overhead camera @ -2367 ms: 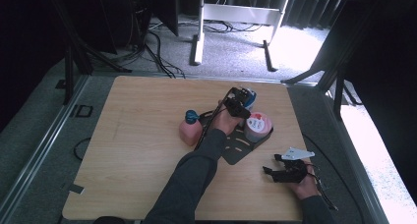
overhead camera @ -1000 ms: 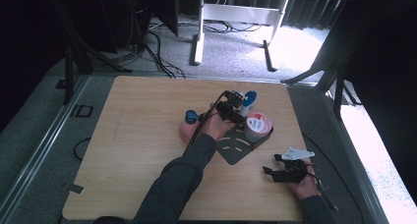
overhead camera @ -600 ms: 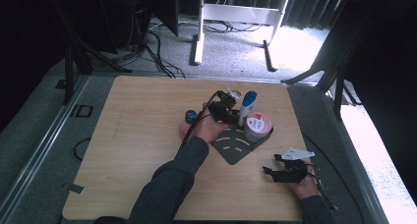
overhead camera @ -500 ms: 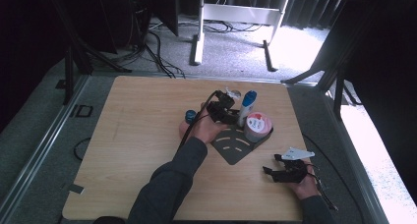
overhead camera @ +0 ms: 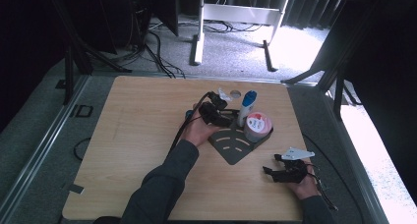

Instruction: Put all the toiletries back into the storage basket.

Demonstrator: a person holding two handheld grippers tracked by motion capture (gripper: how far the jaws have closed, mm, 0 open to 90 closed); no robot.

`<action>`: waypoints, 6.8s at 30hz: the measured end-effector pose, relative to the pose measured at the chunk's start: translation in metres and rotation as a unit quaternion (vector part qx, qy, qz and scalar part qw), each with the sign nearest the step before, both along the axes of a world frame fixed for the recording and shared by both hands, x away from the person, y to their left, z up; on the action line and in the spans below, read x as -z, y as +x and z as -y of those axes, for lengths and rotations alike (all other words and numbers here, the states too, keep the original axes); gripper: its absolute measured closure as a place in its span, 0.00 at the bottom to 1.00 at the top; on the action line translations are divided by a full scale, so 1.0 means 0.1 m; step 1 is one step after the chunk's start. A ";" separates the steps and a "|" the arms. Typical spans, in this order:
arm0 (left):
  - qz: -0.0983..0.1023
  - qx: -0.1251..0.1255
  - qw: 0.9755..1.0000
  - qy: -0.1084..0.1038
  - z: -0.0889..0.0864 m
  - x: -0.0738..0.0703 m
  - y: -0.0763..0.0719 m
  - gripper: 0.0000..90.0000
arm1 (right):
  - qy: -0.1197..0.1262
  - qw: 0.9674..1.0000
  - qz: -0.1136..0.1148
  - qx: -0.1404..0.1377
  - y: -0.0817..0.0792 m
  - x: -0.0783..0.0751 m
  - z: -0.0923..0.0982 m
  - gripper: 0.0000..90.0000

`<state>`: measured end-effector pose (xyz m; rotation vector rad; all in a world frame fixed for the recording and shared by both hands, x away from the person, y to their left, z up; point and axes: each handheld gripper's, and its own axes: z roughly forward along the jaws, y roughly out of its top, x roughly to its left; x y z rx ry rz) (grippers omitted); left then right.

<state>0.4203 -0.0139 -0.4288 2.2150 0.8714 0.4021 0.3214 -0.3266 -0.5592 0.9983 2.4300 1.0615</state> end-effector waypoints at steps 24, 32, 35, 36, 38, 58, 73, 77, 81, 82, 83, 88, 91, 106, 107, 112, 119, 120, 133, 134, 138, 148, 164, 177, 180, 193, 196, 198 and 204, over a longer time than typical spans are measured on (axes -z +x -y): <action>0.039 -0.047 0.998 -0.014 -0.43 -0.06 -0.05 0.23 | 0.000 1.000 0.000 0.000 0.00 0.00 0.00 0.28; 0.032 -0.055 0.997 -0.031 -0.56 -0.01 -0.05 0.16 | 0.000 1.000 0.000 0.001 0.00 0.00 0.00 0.28; 0.025 -0.063 0.997 -0.038 -0.63 0.04 -0.05 0.16 | 0.000 1.000 0.000 0.001 0.00 0.00 0.00 0.28; 0.024 -0.066 0.997 -0.038 -0.64 0.05 -0.05 0.16 | 0.000 1.000 0.000 0.001 0.00 0.00 0.00 0.28; 0.023 -0.068 0.996 -0.045 -0.68 0.07 -0.05 0.16 | 0.000 1.000 0.000 0.001 0.00 0.00 0.00 0.28; 0.039 -0.077 0.995 -0.043 -0.85 0.30 -0.11 0.31 | 0.000 1.000 0.000 0.001 0.00 0.00 0.00 0.28; 0.040 -0.072 0.996 -0.042 -0.90 0.37 -0.12 0.41 | 0.000 1.000 0.000 0.000 0.00 0.00 0.00 0.28; 0.040 -0.076 0.996 -0.038 -0.92 0.40 -0.12 0.44 | 0.000 1.000 0.000 0.000 0.00 0.00 0.00 0.28; 0.039 -0.076 0.996 -0.040 -0.95 0.40 -0.11 0.46 | 0.000 1.000 0.000 0.001 0.00 0.00 0.00 0.28; 0.039 -0.076 0.996 -0.040 -0.95 0.40 -0.11 0.48 | 0.000 1.000 0.000 0.001 0.00 0.00 0.00 0.28; 0.038 -0.075 0.995 -0.044 -0.97 0.39 -0.11 0.48 | 0.001 1.000 0.000 0.001 0.00 0.00 0.00 0.28; 0.033 -0.067 0.996 -0.050 -0.99 0.40 -0.10 0.56 | 0.000 1.000 0.000 0.001 0.00 0.00 0.00 0.28; 0.033 -0.065 0.996 -0.051 -0.99 0.40 -0.10 0.57 | 0.000 1.000 0.000 0.001 0.00 0.00 0.00 0.28; 0.034 -0.068 0.996 -0.046 -0.98 0.38 -0.12 0.58 | 0.000 1.000 0.000 0.001 0.00 0.00 0.00 0.28; 0.034 -0.067 0.996 -0.044 -0.98 0.38 -0.12 0.58 | 0.000 1.000 0.000 0.000 0.00 0.00 0.00 0.28; 0.033 -0.070 0.996 -0.041 -0.98 0.37 -0.13 0.58 | 0.000 1.000 0.000 0.001 0.00 0.00 0.00 0.28; 0.031 -0.068 0.996 -0.039 -0.97 0.36 -0.14 0.59 | 0.000 1.000 0.000 0.000 0.00 0.00 0.00 0.28; 0.032 -0.068 0.996 -0.038 -0.96 0.36 -0.14 0.59 | 0.000 1.000 0.000 0.000 0.00 0.00 0.00 0.28; 0.035 -0.070 0.996 -0.036 -0.96 0.30 -0.17 0.59 | 0.000 1.000 0.000 0.000 0.00 0.00 0.00 0.28; 0.036 -0.070 0.996 -0.035 -0.96 0.28 -0.18 0.59 | 0.000 1.000 0.000 0.000 0.00 0.00 0.00 0.28; 0.037 -0.072 0.996 -0.034 -0.95 0.24 -0.18 0.59 | 0.000 1.000 0.000 0.000 0.00 0.00 0.00 0.28; 0.041 -0.076 0.996 -0.028 -0.96 0.10 -0.20 0.59 | 0.001 1.000 0.000 0.000 0.00 0.00 0.00 0.28; 0.059 -0.066 0.996 -0.033 -0.91 -0.18 -0.23 0.59 | 0.001 1.000 0.000 0.000 0.00 0.00 0.00 0.28; 0.070 -0.063 0.995 -0.040 -0.80 -0.32 -0.18 0.59 | 0.001 1.000 0.000 0.001 0.00 0.00 0.00 0.28; 0.070 -0.061 0.995 -0.042 -0.78 -0.32 -0.15 0.59 | 0.001 1.000 0.000 0.000 0.00 0.00 0.00 0.28; 0.071 -0.060 0.995 -0.047 -0.63 -0.30 -0.09 0.59 | 0.001 1.000 0.000 0.001 0.00 0.00 0.00 0.28; 0.072 -0.060 0.994 -0.047 -0.61 -0.31 -0.08 0.59 | 0.001 1.000 0.000 0.001 0.00 0.00 0.00 0.28; 0.073 -0.060 0.994 -0.049 -0.58 -0.32 -0.06 0.59 | 0.001 1.000 0.000 0.001 0.00 0.00 0.00 0.28; 0.074 -0.058 0.994 -0.049 -0.50 -0.33 -0.03 0.59 | 0.001 1.000 0.000 0.001 0.00 0.00 0.00 0.28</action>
